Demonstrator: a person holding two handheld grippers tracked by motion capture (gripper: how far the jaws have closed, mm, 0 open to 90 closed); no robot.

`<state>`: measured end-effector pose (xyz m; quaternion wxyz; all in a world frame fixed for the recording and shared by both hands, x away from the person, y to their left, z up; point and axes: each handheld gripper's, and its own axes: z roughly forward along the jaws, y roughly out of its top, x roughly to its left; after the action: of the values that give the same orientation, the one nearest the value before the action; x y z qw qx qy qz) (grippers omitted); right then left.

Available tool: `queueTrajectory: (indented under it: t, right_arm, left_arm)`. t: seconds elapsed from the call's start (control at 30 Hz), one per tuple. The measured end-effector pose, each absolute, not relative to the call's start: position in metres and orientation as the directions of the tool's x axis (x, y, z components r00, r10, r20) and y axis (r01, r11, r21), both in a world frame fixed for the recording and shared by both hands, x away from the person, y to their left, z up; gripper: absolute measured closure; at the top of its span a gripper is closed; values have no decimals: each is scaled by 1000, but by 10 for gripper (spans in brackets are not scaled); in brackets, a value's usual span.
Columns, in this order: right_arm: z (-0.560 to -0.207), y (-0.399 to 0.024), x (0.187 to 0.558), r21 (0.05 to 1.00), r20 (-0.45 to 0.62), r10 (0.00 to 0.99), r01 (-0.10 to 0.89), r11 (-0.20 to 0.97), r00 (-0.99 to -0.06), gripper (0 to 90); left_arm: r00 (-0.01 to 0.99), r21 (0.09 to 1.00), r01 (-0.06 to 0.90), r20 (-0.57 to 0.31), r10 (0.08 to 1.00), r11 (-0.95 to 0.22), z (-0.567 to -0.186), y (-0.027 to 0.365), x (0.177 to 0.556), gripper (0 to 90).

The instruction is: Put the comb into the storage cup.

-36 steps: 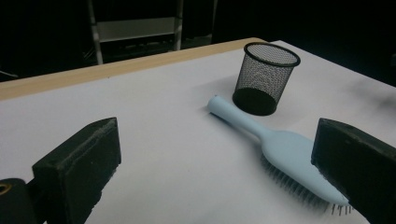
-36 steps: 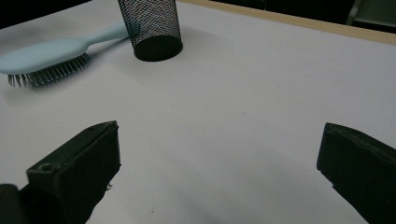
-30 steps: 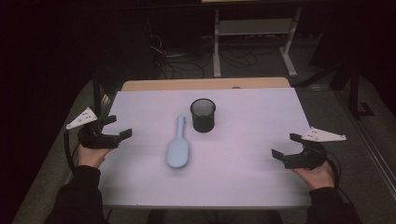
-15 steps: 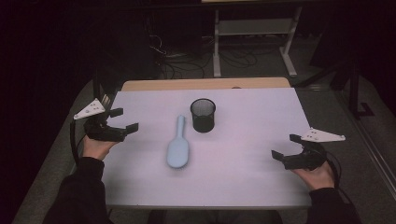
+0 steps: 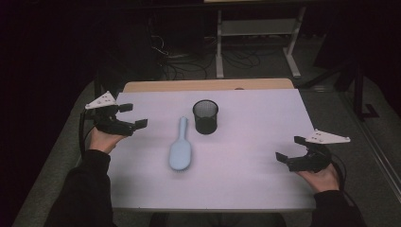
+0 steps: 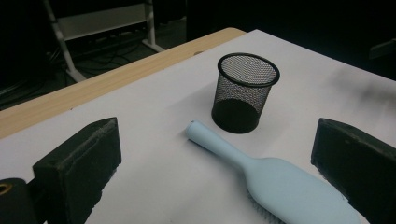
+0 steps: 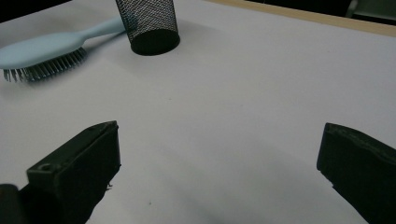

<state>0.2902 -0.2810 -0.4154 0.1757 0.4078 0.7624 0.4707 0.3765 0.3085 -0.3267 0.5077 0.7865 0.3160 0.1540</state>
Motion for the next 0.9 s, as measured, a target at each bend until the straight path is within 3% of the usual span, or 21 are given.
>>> queueTrajectory:
  t: [0.67,0.9]
  right_arm:
    - [-415,-282,290,862,121,784,457,222,-609,0]
    - [-416,-283,292,862,126,783,459,218,-609,0]
  left_arm:
    - [784,882,348,-87,615,-319,-330,273,401,54]
    - [795,877,330,-60,604,-348,-332,262,405,188]
